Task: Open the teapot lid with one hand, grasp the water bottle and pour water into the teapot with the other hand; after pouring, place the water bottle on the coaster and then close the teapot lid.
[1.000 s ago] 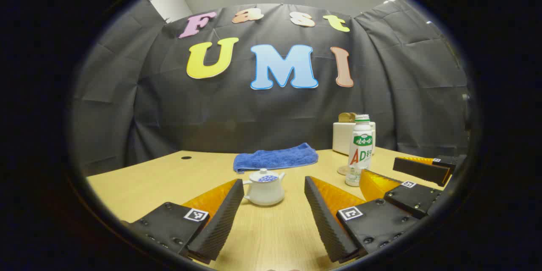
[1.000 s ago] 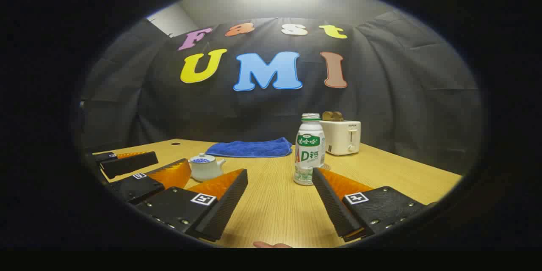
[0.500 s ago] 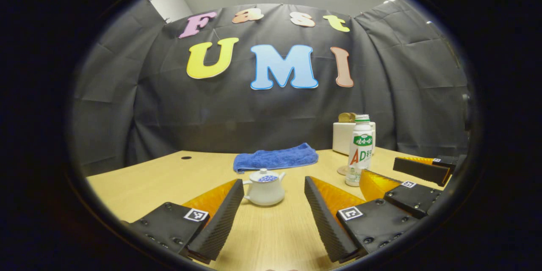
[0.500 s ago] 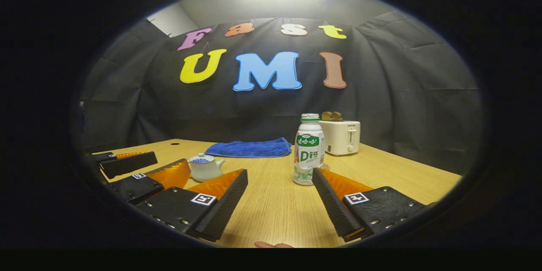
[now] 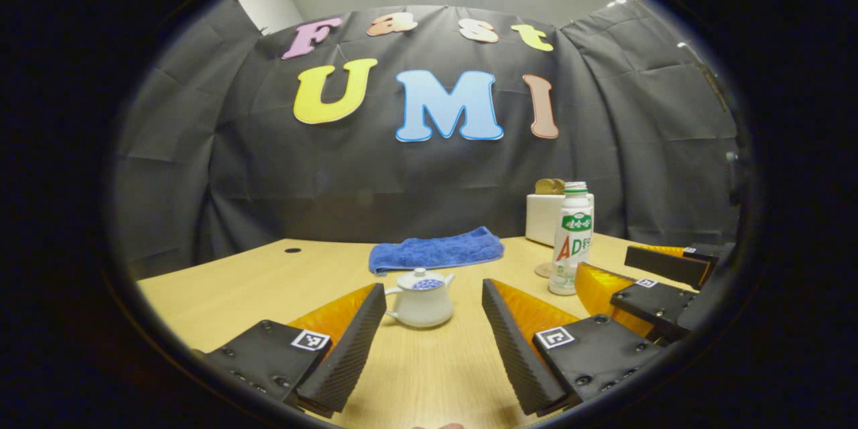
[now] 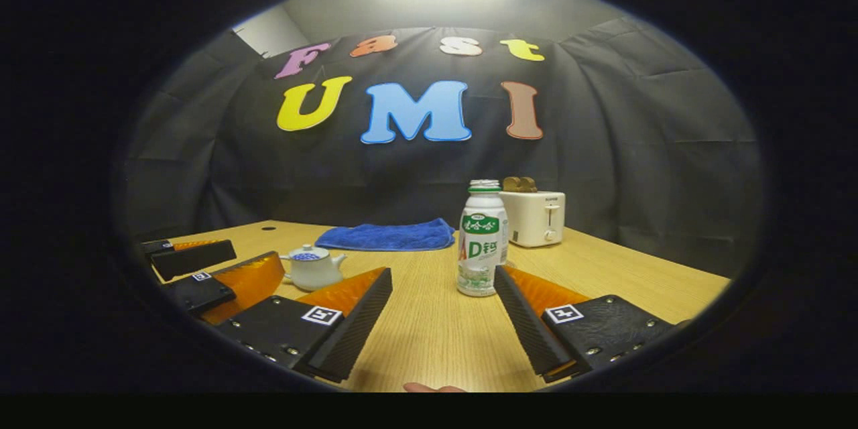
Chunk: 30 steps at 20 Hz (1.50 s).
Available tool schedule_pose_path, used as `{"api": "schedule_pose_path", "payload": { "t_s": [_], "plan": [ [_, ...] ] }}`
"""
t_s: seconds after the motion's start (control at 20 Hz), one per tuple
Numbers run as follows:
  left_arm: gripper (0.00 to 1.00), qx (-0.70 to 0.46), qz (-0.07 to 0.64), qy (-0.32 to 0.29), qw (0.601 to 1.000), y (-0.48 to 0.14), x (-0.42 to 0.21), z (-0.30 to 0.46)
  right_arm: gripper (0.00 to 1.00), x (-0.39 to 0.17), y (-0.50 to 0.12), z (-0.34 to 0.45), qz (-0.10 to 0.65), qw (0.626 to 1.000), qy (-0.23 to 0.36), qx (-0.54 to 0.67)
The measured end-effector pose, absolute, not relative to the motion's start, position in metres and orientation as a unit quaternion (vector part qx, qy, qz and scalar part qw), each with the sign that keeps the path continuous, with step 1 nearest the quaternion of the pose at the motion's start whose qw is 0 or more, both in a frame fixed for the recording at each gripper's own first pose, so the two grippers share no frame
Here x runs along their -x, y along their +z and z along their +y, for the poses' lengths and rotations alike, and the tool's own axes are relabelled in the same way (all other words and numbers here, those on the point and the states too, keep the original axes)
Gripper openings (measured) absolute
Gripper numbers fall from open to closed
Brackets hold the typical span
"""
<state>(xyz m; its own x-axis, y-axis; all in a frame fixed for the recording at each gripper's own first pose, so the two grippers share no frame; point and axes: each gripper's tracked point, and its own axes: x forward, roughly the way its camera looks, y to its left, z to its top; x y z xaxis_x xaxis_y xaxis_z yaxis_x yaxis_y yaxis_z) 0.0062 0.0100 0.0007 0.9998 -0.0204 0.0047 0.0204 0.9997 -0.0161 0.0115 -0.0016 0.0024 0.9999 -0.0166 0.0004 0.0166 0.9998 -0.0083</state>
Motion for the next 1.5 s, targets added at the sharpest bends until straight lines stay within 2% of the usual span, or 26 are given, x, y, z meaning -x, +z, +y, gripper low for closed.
{"api": "schedule_pose_path", "payload": {
  "t_s": [0.15, 0.35, 0.9, 1.0, 1.05, 1.15, 1.3, 1.5],
  "plan": [
    [0.99, -0.004, -0.010, -0.013, 1.000, 0.007, -0.015, 0.012, 0.95, -0.016, 0.009, 0.000, -0.008, 0.999, -0.002, 0.049],
    [0.99, -0.008, -0.017, -0.035, 0.999, 0.028, -0.042, 0.006, 0.94, -0.019, 0.020, 0.002, -0.014, 0.999, 0.011, 0.044],
    [0.99, 0.022, 0.085, -0.025, 0.996, -0.026, -0.138, 0.025, 0.94, -0.033, 0.029, -0.035, -0.008, 0.999, -0.016, 0.027],
    [0.99, 0.013, 0.094, -0.026, 0.995, -0.029, -0.146, 0.026, 0.94, -0.036, 0.029, -0.037, -0.005, 1.000, -0.016, 0.022],
    [0.95, 0.007, 0.092, -0.022, 0.996, -0.028, -0.148, 0.027, 0.93, -0.038, 0.028, -0.039, -0.002, 1.000, -0.017, 0.022],
    [0.98, 0.004, 0.089, -0.023, 0.996, -0.028, -0.152, 0.030, 0.94, -0.042, 0.027, -0.043, 0.001, 1.000, -0.019, 0.022],
    [0.83, -0.003, 0.092, -0.030, 0.995, -0.028, -0.154, 0.028, 0.94, -0.045, 0.025, -0.046, 0.009, 1.000, -0.019, 0.012],
    [0.34, -0.011, 0.081, -0.047, 0.996, -0.023, -0.155, 0.025, 0.94, -0.048, 0.028, -0.047, 0.004, 1.000, -0.005, 0.002]
  ]
}}
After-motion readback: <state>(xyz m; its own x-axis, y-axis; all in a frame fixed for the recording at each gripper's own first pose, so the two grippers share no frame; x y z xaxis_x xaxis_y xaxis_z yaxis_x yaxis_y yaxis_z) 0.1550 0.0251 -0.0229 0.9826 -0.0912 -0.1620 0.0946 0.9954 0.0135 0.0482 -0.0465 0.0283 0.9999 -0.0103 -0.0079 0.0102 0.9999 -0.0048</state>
